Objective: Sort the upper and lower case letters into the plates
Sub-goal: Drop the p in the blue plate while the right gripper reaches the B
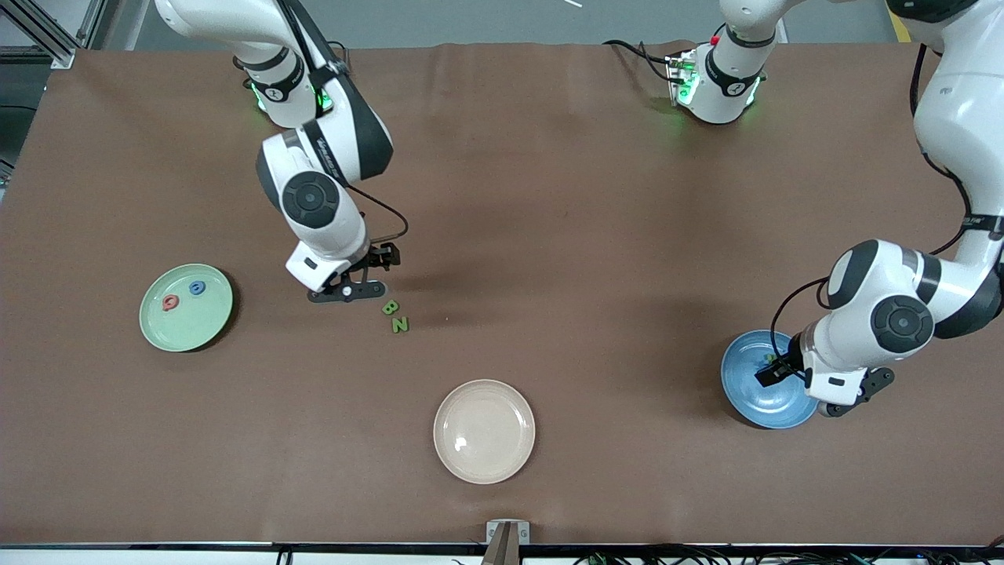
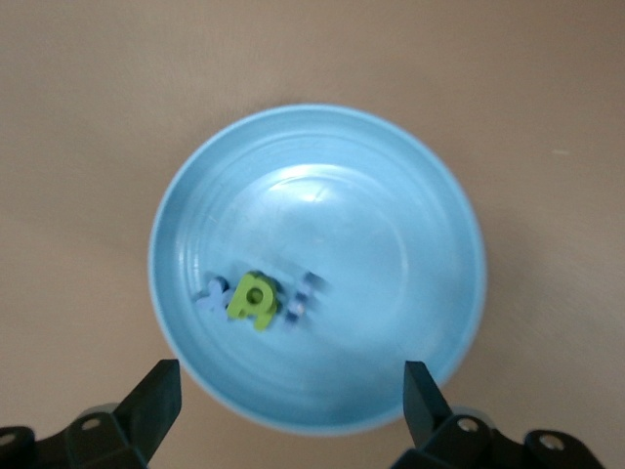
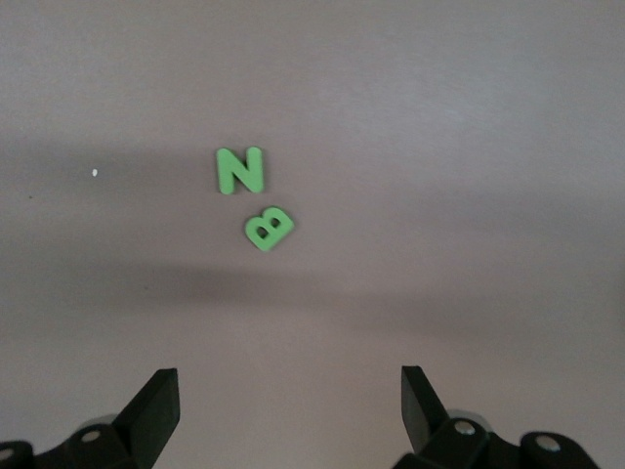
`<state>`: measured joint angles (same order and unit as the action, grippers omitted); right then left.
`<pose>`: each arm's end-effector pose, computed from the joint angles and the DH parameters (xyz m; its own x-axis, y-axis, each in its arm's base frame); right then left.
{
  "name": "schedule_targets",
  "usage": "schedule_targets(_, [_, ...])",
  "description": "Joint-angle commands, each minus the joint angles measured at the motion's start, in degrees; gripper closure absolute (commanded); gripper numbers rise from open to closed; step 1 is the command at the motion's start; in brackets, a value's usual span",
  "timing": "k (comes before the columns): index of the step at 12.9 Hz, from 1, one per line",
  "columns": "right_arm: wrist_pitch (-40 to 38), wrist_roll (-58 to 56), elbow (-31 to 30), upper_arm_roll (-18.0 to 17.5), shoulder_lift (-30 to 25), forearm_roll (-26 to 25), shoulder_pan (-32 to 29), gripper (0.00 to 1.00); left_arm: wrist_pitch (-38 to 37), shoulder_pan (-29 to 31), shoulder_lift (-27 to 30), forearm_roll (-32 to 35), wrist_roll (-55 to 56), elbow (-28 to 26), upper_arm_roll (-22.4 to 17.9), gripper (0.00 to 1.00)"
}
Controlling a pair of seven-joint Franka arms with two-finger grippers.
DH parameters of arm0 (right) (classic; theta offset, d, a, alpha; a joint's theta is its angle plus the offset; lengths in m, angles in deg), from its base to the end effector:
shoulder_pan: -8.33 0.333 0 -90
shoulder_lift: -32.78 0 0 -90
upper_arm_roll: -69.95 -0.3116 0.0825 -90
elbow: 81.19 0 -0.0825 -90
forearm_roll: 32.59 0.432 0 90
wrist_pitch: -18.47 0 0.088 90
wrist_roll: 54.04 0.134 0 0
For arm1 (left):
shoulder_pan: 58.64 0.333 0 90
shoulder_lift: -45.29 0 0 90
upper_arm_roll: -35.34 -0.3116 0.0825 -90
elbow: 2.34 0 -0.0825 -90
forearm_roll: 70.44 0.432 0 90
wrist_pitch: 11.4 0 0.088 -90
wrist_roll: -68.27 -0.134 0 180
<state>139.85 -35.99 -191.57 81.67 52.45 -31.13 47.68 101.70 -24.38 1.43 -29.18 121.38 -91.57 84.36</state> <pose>0.5602 0.2965 0.2424 0.9810 0.1518 -0.1209 0.1632 -0.9824 0.0907 0.7250 -0.0514 0.2496 0.8863 0.4619 0.0334 0.4628 -0.8809 -0.0992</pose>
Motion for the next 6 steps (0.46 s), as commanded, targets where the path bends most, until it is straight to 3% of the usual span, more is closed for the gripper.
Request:
schedule_targets(1, [4.5, -8.3, -0.8, 0.7, 2.8, -0.1, 1.9, 0.00, -4.0, 0.2, 8.7, -0.3, -7.1, -1.1, 0.8, 0.00])
schedule_targets(4, [13.2, -15.7, -5.2, 0.7, 3.7, 0.0, 1.9, 0.00, -8.2, 0.2, 13.7, -1.3, -14.4, -0.9, 1.4, 0.00])
schedule_targets(6, [15.5, -20.6, -5.7, 0.3, 4.8, 0.0, 1.9, 0.00, -10.0, 0.3, 17.0, -7.1, -18.3, 0.8, 1.9, 0.00])
